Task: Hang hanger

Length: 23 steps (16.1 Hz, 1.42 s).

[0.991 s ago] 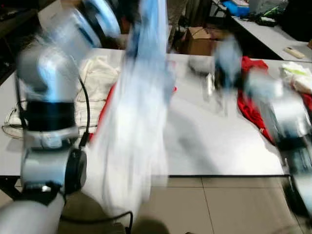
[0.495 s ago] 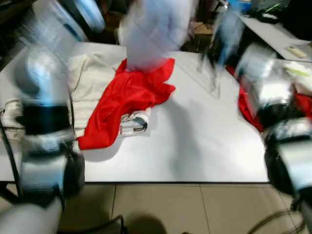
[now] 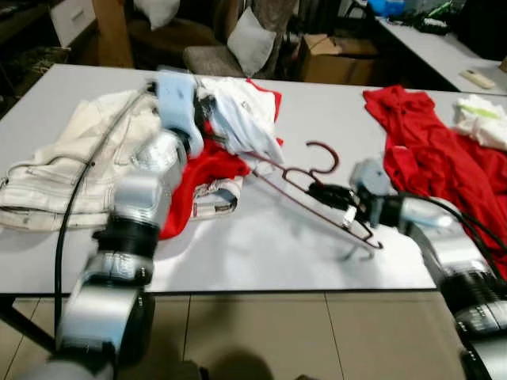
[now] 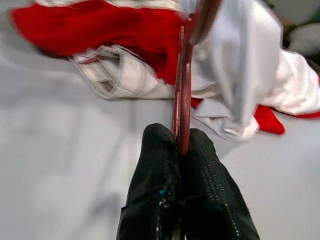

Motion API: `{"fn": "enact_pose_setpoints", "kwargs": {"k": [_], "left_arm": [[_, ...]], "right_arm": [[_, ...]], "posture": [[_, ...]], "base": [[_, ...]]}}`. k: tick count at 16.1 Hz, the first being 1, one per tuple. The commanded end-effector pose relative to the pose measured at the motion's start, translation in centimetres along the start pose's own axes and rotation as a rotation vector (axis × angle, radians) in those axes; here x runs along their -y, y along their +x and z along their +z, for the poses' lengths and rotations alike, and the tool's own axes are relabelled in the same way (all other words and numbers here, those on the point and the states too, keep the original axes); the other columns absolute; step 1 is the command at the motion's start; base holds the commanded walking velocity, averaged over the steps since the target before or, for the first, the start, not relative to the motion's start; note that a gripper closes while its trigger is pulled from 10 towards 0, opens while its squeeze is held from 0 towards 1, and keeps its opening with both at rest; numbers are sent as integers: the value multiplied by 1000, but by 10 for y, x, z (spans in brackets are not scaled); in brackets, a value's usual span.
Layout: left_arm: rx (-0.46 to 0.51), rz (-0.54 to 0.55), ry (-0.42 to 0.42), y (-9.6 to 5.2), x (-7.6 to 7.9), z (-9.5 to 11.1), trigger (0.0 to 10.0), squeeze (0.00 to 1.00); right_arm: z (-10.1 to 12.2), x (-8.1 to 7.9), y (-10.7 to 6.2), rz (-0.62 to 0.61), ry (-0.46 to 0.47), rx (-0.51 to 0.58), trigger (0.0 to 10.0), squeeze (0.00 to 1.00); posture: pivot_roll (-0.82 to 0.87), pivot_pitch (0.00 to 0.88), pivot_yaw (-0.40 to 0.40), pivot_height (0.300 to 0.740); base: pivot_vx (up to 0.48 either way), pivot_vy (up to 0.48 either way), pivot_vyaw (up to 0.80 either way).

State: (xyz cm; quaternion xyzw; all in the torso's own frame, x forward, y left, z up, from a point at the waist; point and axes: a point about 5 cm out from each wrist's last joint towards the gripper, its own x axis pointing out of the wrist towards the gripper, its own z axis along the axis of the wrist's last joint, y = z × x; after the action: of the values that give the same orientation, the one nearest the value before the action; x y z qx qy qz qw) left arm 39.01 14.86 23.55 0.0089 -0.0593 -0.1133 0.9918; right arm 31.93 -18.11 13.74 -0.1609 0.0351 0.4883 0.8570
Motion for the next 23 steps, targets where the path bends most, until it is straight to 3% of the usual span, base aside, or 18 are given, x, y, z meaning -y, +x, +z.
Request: {"fn": "enact_pose_setpoints", "kwargs": {"k": [1,3,4,6,8,9,10,12,13,14,15,17,18,19,20,21,22,23], "left_arm": [[49,64,-16,4,-10,13,10000,0],[54,229,30,8,-41,16,10000,0],[38,240,32,7,-46,12,10000,0],[-139,137,192,-4,-53,-25,10000,0],[-250,58,315,-18,-59,-49,10000,0],[-325,-47,273,-37,-63,-64,10000,0],[-322,-74,270,-43,-65,-66,10000,1000],[-387,-194,264,-66,-69,-69,10000,1000],[-380,-202,229,-70,-69,-66,10000,1000],[-371,-294,151,-92,-69,-52,10000,1000],[-368,-326,137,-99,-68,-48,10000,1000],[-321,-433,83,-119,-59,-34,10000,1000],[-239,-543,24,-129,-45,-19,10000,1000],[-133,-547,-44,-126,-33,-6,10000,1000],[-31,-426,-110,-112,-28,0,10000,1000],[-7,-390,-136,-108,-26,1,10000,1000],[-24,-256,-193,-99,-20,-10,10000,933],[-123,-170,-122,-95,-6,-38,10000,576]], "right_arm": [[9,-1,-7,27,-21,15,10000,0],[17,-16,-32,121,-46,-20,10000,0],[20,-19,-37,138,-49,-23,10000,0],[45,-25,-62,151,-9,35,10000,0],[62,-26,-74,98,11,98,10000,0],[74,-26,-83,9,33,169,10000,0],[76,-28,-84,-33,46,171,10000,0],[72,-31,-82,-110,62,146,10000,0],[71,-32,-80,-124,79,142,10000,0],[65,-34,-67,-220,148,125,10000,0],[64,-34,-63,-250,164,124,10000,0],[59,-34,-53,-336,200,114,10000,0],[55,-32,-50,-410,197,94,10000,0],[50,-29,-48,-500,248,76,10000,0],[44,-27,-46,-560,301,50,10000,0],[43,-28,-44,-568,310,51,10000,0],[42,-31,-39,-592,335,53,10000,0],[42,-36,-31,-624,345,67,10000,0]], "posture": [[-33,0,-34,740],[-36,0,-30,740],[-36,0,-30,740],[-47,0,-19,740],[-65,0,-1,740],[-79,0,9,740],[-82,0,11,740],[-86,0,13,740],[-80,0,6,740],[-68,0,0,740],[-62,0,-2,740],[-56,0,-5,740],[-56,0,-8,740],[-49,0,-20,740],[-41,0,-29,740],[-39,0,-31,740],[-34,0,-37,740],[-31,0,-40,740]], "base": [[0,0,0],[0,0,0],[0,0,0],[0,0,0],[0,0,0],[0,0,0],[0,0,0],[0,0,0],[0,0,0],[0,0,0],[0,0,0],[0,0,0],[0,0,0],[0,0,0],[0,0,0],[0,0,0],[0,0,0],[0,0,0]]}}
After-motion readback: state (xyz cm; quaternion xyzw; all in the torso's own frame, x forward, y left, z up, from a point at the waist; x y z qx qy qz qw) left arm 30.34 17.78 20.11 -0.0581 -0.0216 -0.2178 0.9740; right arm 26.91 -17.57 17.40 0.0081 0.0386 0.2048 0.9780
